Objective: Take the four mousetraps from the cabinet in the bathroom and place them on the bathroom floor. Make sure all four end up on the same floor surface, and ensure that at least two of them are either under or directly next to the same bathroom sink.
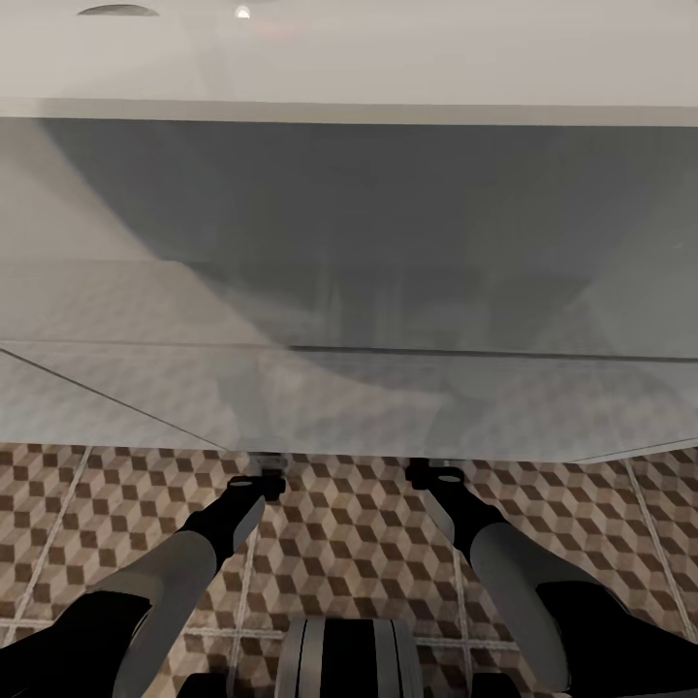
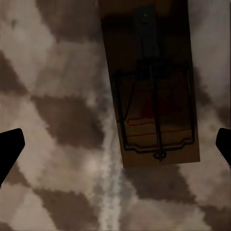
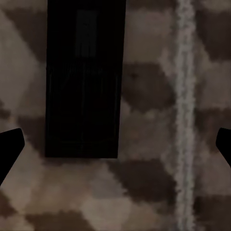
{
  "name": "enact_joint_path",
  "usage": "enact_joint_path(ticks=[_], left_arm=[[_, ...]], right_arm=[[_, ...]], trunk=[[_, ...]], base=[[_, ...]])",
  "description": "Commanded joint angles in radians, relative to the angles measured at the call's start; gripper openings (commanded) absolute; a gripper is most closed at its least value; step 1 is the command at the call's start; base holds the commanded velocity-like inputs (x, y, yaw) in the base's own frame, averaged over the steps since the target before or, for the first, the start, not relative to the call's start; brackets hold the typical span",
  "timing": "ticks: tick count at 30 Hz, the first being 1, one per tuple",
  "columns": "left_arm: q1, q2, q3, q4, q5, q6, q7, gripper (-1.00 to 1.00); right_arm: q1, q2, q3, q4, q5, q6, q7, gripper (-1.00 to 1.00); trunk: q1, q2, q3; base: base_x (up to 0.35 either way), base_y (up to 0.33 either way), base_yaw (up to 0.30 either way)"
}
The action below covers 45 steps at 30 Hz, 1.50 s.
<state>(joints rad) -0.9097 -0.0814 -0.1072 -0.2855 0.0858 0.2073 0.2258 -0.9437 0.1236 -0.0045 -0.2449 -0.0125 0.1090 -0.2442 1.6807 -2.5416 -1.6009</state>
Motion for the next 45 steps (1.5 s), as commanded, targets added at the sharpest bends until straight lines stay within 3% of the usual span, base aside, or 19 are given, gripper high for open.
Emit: enact_joint_path(ticks=[1,11,20,45], left_arm=[[0.0,0.0,-0.009,-0.003,0.009,0.001,0.007,1.0],[0.0,0.001,-0.01,-0.008,0.003,-0.091,0.009,1.0],[0.0,0.002,-0.01,-0.012,0.0,-0.115,0.009,1.0],[0.0,0.002,-0.007,-0.015,0.0,-0.12,0.01,1.0]], right_arm=[[0.0,0.0,0.0,-0.002,-0.001,0.006,-0.003,1.0],[0.0,-0.001,0.0,-0.002,-0.001,0.006,-0.004,1.0],[0.0,-0.001,0.0,-0.002,0.0,0.005,-0.003,1.0],[0.0,-0.002,0.001,-0.003,0.001,0.005,-0.003,1.0]], trunk=[[0.0,0.0,-0.001],[0.0,0.0,-0.001],[0.0,0.0,-0.001],[0.0,0.0,-0.001]], base=[[0.0,0.0,0.0],[0.0,0.0,0.0],[-0.045,0.0,0.0],[-0.313,0.0,0.0]])
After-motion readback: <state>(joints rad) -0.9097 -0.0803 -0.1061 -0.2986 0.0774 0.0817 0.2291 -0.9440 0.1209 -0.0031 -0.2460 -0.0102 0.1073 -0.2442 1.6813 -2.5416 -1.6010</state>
